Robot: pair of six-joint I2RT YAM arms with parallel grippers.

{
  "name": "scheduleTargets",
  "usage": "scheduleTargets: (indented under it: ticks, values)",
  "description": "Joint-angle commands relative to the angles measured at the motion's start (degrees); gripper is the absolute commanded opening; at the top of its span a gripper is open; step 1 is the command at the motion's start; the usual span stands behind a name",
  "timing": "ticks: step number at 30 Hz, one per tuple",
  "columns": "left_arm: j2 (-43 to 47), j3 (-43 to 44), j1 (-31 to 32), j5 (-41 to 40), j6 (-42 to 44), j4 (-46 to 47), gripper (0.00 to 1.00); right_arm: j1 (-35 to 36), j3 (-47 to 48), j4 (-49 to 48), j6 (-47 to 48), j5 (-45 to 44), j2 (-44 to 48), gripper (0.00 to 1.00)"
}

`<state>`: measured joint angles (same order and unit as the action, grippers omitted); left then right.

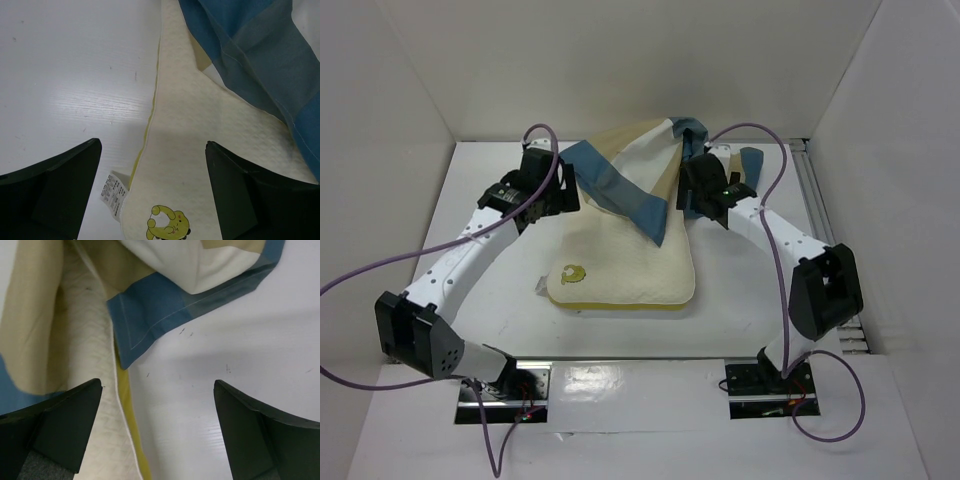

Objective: Put the pillow into the pillowcase

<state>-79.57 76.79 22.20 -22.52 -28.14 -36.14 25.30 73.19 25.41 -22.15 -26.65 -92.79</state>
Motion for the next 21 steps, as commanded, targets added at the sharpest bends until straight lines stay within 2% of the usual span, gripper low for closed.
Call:
scheduleTargets:
  ticks: [1,11,21]
  values:
    - [-2.0,4.0,-1.2,4.9,-1.5,-0.9,0.98,1.3,0.9,-2.1,1.4,1.2,4.5,1.00]
    - [-6.6,6.4,-2.3,10.8,-3.8,-2.1,0.98,1.9,-0.4,-1.2,2.5,3.1,6.9,1.00]
    - [-16.4,11.4,-4.5,17.5,-7.4,1.5,0.99,1.9,-4.3,0.1,3.0,4.4,11.8,1.00]
